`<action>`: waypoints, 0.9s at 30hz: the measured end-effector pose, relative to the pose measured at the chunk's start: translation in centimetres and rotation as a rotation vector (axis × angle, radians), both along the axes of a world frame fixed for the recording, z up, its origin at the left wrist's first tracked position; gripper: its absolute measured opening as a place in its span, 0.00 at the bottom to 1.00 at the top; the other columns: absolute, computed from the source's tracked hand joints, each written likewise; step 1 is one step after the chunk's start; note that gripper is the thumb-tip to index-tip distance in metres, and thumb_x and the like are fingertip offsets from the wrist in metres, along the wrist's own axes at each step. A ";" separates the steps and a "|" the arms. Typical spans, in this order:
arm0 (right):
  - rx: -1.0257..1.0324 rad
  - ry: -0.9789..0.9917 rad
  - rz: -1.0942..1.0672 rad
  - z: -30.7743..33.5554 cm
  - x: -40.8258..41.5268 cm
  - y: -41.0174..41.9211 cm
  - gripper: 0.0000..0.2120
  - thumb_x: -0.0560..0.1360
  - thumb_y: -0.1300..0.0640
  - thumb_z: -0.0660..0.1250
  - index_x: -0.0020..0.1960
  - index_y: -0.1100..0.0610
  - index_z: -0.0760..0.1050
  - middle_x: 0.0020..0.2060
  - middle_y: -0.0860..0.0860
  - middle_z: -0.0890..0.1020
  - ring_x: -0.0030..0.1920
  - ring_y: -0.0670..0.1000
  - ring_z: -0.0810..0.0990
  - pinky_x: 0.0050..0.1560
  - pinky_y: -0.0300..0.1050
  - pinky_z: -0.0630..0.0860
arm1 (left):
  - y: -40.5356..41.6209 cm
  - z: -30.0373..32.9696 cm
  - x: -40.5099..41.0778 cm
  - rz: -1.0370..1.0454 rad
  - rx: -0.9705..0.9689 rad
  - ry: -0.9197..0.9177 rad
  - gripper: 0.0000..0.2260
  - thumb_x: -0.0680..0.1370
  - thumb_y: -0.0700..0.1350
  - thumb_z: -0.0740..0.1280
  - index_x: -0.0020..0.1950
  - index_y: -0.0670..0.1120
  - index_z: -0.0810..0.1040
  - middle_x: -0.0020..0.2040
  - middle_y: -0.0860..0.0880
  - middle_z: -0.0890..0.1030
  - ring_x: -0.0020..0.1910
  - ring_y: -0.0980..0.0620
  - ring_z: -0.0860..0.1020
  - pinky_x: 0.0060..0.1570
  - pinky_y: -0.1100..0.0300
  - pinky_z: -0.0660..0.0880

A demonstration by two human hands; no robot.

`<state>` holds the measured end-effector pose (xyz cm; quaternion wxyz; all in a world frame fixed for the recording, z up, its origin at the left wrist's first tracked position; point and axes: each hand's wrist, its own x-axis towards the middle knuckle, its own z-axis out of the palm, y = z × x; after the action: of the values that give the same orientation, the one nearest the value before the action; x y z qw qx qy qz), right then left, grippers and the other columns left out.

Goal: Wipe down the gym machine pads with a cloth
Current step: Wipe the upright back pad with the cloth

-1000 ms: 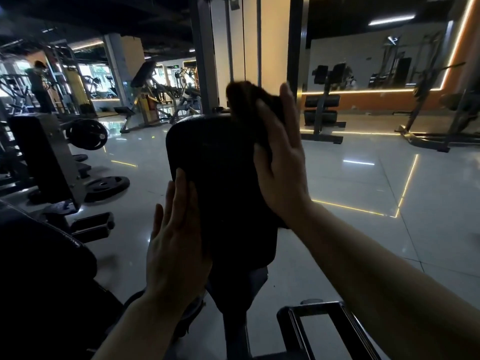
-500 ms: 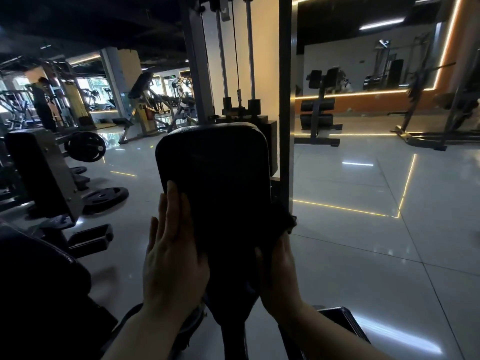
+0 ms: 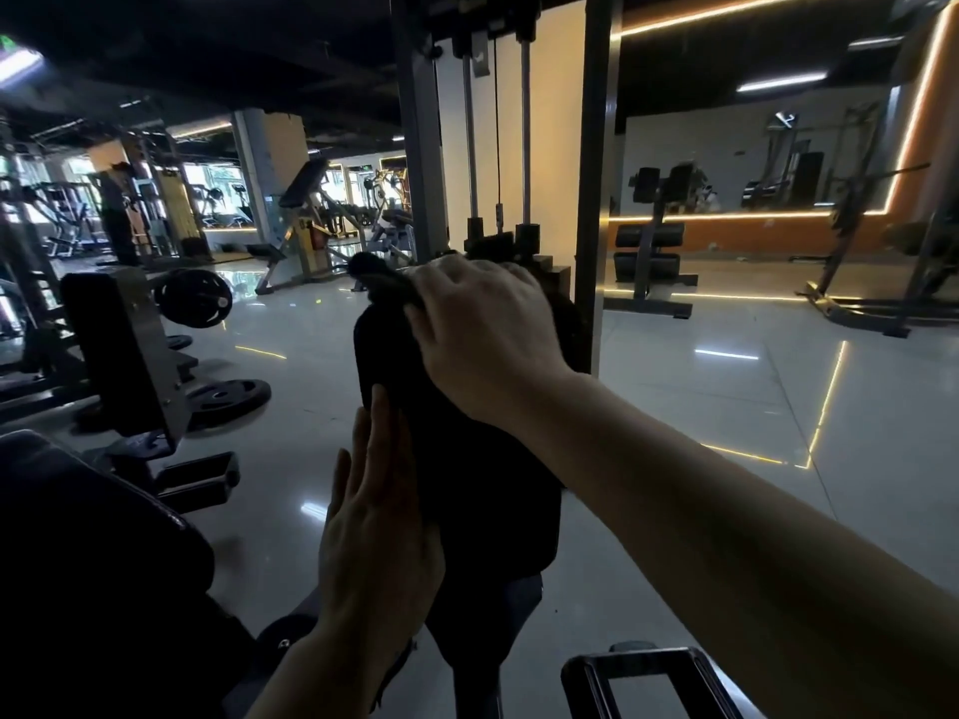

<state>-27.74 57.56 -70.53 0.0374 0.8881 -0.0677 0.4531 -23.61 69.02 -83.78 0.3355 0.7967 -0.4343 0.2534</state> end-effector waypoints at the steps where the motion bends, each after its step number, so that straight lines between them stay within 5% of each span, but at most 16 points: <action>1: -0.039 0.023 0.020 0.1 0.7 0.7 0.16 0.80 0.50 0.56 0.65 0.53 0.72 0.57 0.49 0.79 0.57 0.52 0.76 0.60 0.50 0.66 | 0.0 0.2 -0.1 -0.006 -0.017 0.004 0.35 0.78 0.49 0.54 0.77 0.54 0.34 0.78 0.58 0.38 0.76 0.60 0.39 0.74 0.55 0.48; 3: -0.103 0.051 0.038 0.1 1.6 1.6 0.15 0.79 0.52 0.58 0.65 0.52 0.72 0.60 0.49 0.79 0.59 0.51 0.76 0.60 0.50 0.66 | 0.1 0.3 0.0 -0.026 -0.054 0.014 0.30 0.80 0.49 0.53 0.78 0.53 0.40 0.78 0.58 0.43 0.76 0.62 0.43 0.75 0.51 0.53; 6: -0.110 0.026 0.037 -0.3 1.2 1.3 0.17 0.79 0.50 0.59 0.66 0.50 0.71 0.62 0.48 0.77 0.62 0.51 0.74 0.63 0.48 0.62 | 1.0 0.2 0.3 0.009 -0.201 -0.023 0.25 0.79 0.45 0.54 0.77 0.45 0.57 0.76 0.46 0.61 0.74 0.51 0.60 0.69 0.46 0.64; 9: -0.048 0.090 0.140 0.1 -0.2 0.9 0.25 0.77 0.49 0.63 0.72 0.50 0.64 0.70 0.47 0.70 0.70 0.49 0.67 0.72 0.48 0.48 | 2.1 1.8 0.1 0.054 -0.398 -0.179 0.21 0.76 0.41 0.54 0.68 0.37 0.69 0.67 0.36 0.70 0.65 0.43 0.68 0.64 0.50 0.68; 12: 0.369 0.152 0.492 1.6 -2.1 0.8 0.28 0.73 0.61 0.65 0.72 0.55 0.63 0.72 0.51 0.66 0.71 0.51 0.65 0.74 0.53 0.55 | 1.7 6.4 -1.0 -0.080 -0.531 -0.331 0.17 0.78 0.39 0.55 0.65 0.36 0.71 0.64 0.38 0.69 0.61 0.39 0.71 0.55 0.43 0.74; 14: 0.609 -0.149 0.742 1.5 -3.3 0.0 0.20 0.72 0.69 0.58 0.63 0.61 0.71 0.61 0.55 0.75 0.64 0.51 0.74 0.65 0.51 0.72 | 0.2 9.4 -1.4 -0.170 -0.458 -0.340 0.18 0.79 0.41 0.55 0.66 0.35 0.71 0.65 0.38 0.71 0.63 0.40 0.72 0.57 0.44 0.73; 16: 0.687 -0.502 0.680 -0.3 -4.1 -1.4 0.16 0.71 0.72 0.56 0.55 0.61 0.73 0.51 0.54 0.78 0.54 0.45 0.79 0.54 0.41 0.77 | -1.4 11.5 -1.5 -0.134 -0.229 -0.275 0.21 0.81 0.48 0.54 0.71 0.39 0.67 0.70 0.40 0.70 0.69 0.42 0.67 0.64 0.41 0.67; 18: 0.797 -0.629 0.538 -2.9 -4.3 -2.9 0.12 0.74 0.70 0.58 0.53 0.58 0.72 0.51 0.54 0.77 0.50 0.40 0.78 0.47 0.34 0.76 | -3.0 12.6 -1.1 0.094 0.046 -0.193 0.28 0.80 0.61 0.52 0.77 0.50 0.59 0.75 0.45 0.62 0.75 0.44 0.59 0.71 0.36 0.56; 21: 0.896 -0.522 0.450 -5.9 -3.9 -4.1 0.14 0.76 0.61 0.60 0.57 0.45 0.69 0.60 0.56 0.73 0.56 0.43 0.76 0.54 0.42 0.77 | -4.7 12.8 -0.3 0.282 0.222 -0.149 0.34 0.73 0.72 0.52 0.76 0.58 0.57 0.76 0.48 0.62 0.75 0.43 0.57 0.70 0.34 0.51; 24: 0.721 -0.452 0.468 -6.8 -3.5 -4.3 0.20 0.77 0.61 0.56 0.67 0.51 0.65 0.68 0.54 0.69 0.67 0.47 0.69 0.67 0.50 0.70 | -5.0 11.4 0.4 0.218 0.060 -0.295 0.26 0.77 0.64 0.53 0.72 0.55 0.67 0.71 0.46 0.69 0.71 0.41 0.64 0.64 0.33 0.62; 27: 0.774 -0.366 0.578 -6.1 -3.0 -4.2 0.19 0.79 0.56 0.53 0.69 0.51 0.63 0.70 0.52 0.67 0.70 0.48 0.66 0.69 0.54 0.67 | -4.9 8.2 1.6 0.105 -0.133 -0.396 0.22 0.81 0.54 0.52 0.74 0.50 0.65 0.74 0.45 0.66 0.74 0.39 0.60 0.65 0.31 0.60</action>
<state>-30.78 53.36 -76.59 -0.4333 0.7254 0.0123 0.5346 -22.01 64.09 -75.60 0.2818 0.7291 -0.4318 0.4501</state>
